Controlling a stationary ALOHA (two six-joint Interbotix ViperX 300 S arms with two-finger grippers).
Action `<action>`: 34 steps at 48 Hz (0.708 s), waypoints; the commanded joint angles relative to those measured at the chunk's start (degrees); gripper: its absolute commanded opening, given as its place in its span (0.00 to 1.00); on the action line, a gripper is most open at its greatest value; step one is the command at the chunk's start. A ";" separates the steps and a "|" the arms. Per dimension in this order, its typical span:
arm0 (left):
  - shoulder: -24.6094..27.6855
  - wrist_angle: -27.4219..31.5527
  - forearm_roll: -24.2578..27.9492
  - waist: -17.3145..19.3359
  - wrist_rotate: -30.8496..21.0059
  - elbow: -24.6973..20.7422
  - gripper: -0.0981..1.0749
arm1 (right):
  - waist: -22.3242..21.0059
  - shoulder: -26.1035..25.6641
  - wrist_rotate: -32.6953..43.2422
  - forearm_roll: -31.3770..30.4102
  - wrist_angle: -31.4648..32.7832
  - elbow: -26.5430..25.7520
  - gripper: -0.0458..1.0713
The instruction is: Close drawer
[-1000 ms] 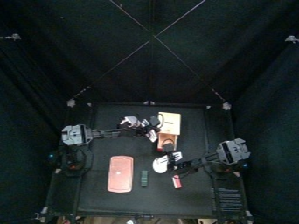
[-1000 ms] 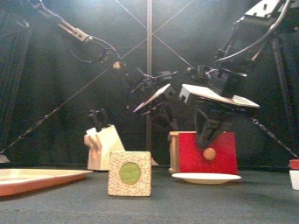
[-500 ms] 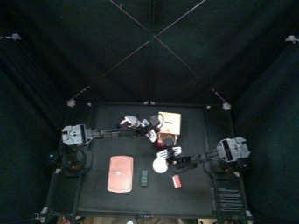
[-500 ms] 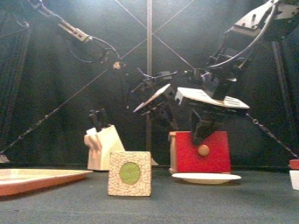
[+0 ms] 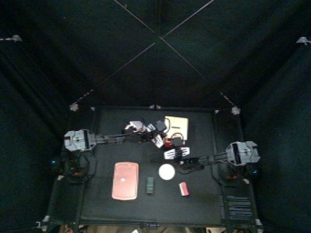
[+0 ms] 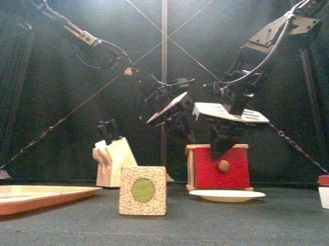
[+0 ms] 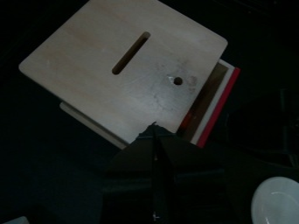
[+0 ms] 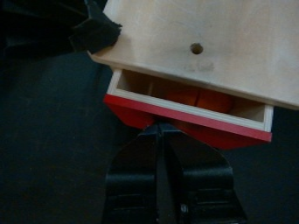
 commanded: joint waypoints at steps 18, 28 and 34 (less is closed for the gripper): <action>-0.79 0.18 -2.55 -0.09 0.18 -1.23 0.42 | -2.99 -2.29 0.09 -1.23 -1.32 -1.23 0.30; -1.49 -0.09 -2.46 -0.09 0.26 -1.23 0.42 | -2.37 -2.99 0.18 -0.53 -1.23 -1.23 0.30; -2.81 -0.79 -2.37 -0.09 0.35 -1.05 0.41 | -0.79 -4.13 0.18 -0.53 -0.88 -1.41 0.30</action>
